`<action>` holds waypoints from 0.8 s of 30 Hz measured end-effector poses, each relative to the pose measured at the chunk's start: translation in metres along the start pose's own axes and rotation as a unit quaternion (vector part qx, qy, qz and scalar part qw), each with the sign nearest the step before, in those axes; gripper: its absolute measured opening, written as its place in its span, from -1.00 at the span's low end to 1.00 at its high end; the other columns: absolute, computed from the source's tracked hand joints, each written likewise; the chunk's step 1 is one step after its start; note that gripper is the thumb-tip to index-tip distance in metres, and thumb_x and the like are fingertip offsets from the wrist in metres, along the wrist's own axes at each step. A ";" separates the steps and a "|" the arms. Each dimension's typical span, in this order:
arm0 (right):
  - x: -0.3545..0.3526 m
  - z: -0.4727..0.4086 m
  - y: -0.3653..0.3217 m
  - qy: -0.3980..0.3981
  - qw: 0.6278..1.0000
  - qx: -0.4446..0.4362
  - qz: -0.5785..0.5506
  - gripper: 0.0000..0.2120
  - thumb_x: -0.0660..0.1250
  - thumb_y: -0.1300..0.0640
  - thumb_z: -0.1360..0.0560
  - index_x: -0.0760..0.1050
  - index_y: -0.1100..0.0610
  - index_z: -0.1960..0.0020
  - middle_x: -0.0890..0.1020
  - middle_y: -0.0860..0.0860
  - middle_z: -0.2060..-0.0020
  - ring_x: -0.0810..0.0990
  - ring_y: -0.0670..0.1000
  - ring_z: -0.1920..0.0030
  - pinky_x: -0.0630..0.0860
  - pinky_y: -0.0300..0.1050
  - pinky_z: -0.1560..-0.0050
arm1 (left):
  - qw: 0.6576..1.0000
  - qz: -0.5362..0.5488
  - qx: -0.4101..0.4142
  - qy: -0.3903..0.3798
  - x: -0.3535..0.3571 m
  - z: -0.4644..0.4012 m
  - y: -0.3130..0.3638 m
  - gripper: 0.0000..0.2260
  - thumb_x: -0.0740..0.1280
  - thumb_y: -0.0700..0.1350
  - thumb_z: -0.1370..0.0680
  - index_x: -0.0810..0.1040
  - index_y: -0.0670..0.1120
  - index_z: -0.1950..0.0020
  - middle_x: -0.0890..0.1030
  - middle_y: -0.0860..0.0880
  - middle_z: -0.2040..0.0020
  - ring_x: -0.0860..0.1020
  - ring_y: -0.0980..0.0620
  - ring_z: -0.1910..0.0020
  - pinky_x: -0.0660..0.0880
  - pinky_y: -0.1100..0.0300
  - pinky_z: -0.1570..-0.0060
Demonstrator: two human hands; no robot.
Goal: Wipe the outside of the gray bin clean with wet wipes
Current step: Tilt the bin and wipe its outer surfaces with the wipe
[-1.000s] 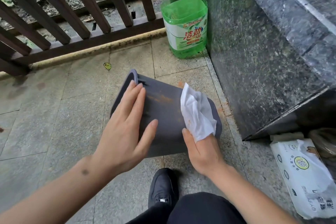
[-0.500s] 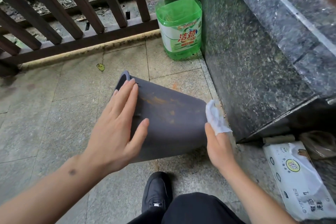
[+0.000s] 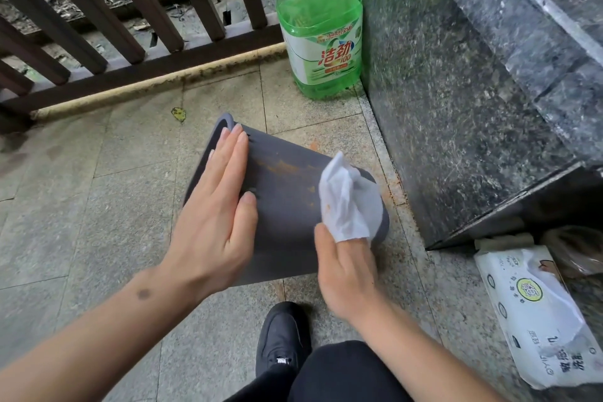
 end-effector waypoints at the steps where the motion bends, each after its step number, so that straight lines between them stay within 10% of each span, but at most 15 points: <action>1: 0.003 0.001 -0.017 0.002 0.999 -0.038 0.002 -0.69 0.10 0.03 -0.65 0.32 0.03 -0.37 0.51 0.07 -0.23 0.46 0.14 -0.31 0.18 -0.32 -0.48 | 1.000 0.003 -0.005 0.000 0.002 0.000 0.000 -0.39 -0.01 -0.02 -0.59 0.07 -0.21 -0.63 0.07 -0.07 -0.65 -0.06 0.16 -0.63 -0.09 0.26 -0.57; 5: 0.029 0.002 -0.075 -0.073 0.986 -0.149 -0.001 -0.56 0.12 0.16 -0.62 0.40 0.19 -0.48 0.49 0.14 -0.44 0.40 0.09 -0.51 0.21 -0.03 -0.57 | 1.000 0.019 -0.017 0.001 0.007 -0.005 0.000 -0.39 -0.03 0.02 -0.61 0.04 -0.18 -0.64 0.01 -0.02 -0.65 -0.07 0.14 -0.64 -0.10 0.28 -0.57; 7: 0.036 0.002 -0.079 -0.106 0.986 -0.130 0.007 -0.62 0.07 0.16 -0.62 0.57 0.33 -0.18 0.67 0.24 -0.12 0.60 0.19 -0.22 0.46 0.17 -0.32 | 0.999 0.030 -0.026 0.006 0.006 -0.006 -0.004 -0.39 -0.05 0.04 -0.61 0.04 -0.17 -0.64 0.00 0.03 -0.64 -0.07 0.14 -0.64 -0.09 0.29 -0.56; 11: 0.015 -0.003 -0.078 -0.065 0.990 -0.120 -0.028 -0.73 0.09 0.24 -0.62 0.42 0.16 0.22 0.49 -0.13 0.37 0.44 -0.06 0.18 0.37 -0.08 0.05 | 0.998 0.038 -0.041 0.017 0.006 -0.002 -0.008 -0.39 -0.05 0.05 -0.62 0.02 -0.14 -0.65 -0.01 0.07 -0.64 -0.09 0.18 -0.63 -0.10 0.34 -0.55; 17: 0.012 -0.022 -0.030 -0.083 0.993 -0.081 0.004 -0.51 0.00 0.08 -0.64 0.49 0.40 -0.30 0.63 0.29 -0.21 0.51 0.24 -0.36 0.39 0.05 -0.42 | 0.998 0.014 -0.050 0.019 0.006 0.001 -0.006 -0.42 0.01 -0.03 -0.63 0.04 -0.15 -0.65 0.00 0.10 -0.63 -0.09 0.20 -0.63 -0.11 0.38 -0.53; 24: -0.041 -0.040 0.064 0.056 0.992 0.109 0.025 -0.53 -0.07 -0.15 -0.48 0.34 0.12 0.41 0.44 0.02 0.50 0.44 -0.08 0.39 0.20 -0.01 0.28 | 0.999 -0.008 -0.045 0.006 0.000 0.006 -0.011 -0.42 0.07 -0.11 -0.62 0.05 -0.13 -0.65 0.01 0.10 -0.63 -0.08 0.24 -0.62 -0.09 0.39 -0.52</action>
Point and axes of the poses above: each hand's wrist, its own z-axis away from the middle knuckle, its own x-axis out of the palm, y = z × x, the point moved 8 cm from there along -z, towards the middle knuckle
